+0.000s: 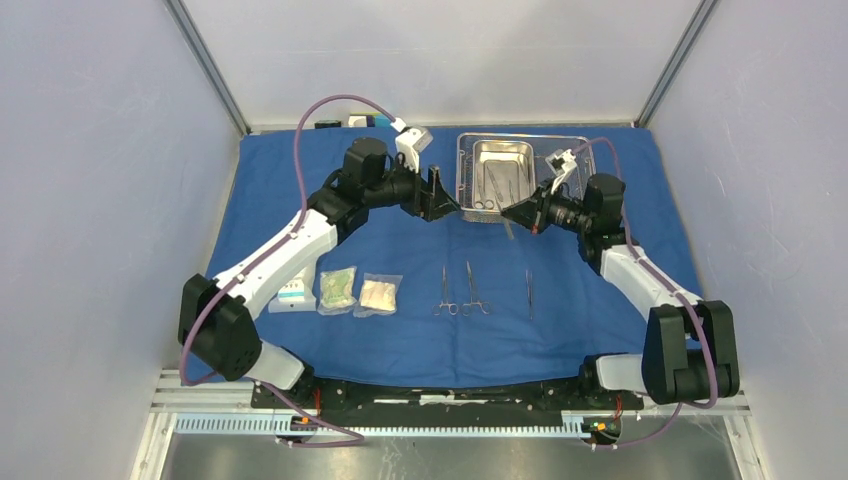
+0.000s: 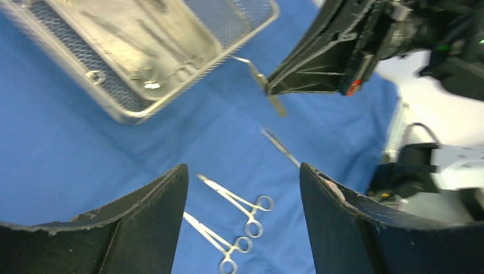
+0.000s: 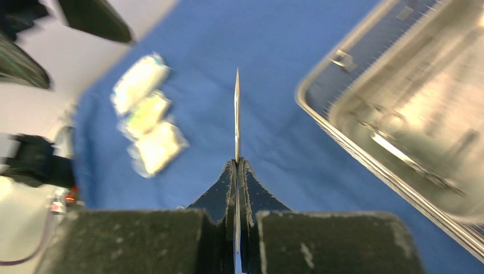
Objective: Open and lay out the surgical kit
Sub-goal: Adjust the medical item, then place the medical item in the surgical kit.
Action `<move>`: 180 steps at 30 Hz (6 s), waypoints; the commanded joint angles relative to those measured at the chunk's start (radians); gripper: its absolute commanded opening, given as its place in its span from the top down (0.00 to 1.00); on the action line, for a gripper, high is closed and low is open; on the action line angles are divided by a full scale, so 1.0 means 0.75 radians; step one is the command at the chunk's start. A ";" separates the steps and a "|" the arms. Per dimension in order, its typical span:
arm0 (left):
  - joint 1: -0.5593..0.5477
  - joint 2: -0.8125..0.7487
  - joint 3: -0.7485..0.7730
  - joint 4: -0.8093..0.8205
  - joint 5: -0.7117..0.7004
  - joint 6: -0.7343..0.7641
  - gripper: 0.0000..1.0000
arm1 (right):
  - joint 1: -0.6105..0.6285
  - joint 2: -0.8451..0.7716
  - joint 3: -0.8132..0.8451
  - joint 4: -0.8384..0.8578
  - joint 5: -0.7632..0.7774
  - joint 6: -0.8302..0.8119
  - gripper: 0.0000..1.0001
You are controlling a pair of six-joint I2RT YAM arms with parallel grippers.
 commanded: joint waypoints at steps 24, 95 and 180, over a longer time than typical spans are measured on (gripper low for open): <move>0.000 0.201 -0.108 1.032 0.475 -0.679 0.42 | 0.135 0.100 -0.173 1.326 -0.268 1.109 1.00; -0.025 0.320 0.306 -0.393 -0.416 -1.029 0.98 | 0.779 -0.004 0.384 -0.405 0.937 -0.608 0.48; -0.007 0.051 0.071 -0.008 -0.462 -0.236 0.18 | 0.243 -0.485 -0.420 -0.675 0.906 -0.223 1.00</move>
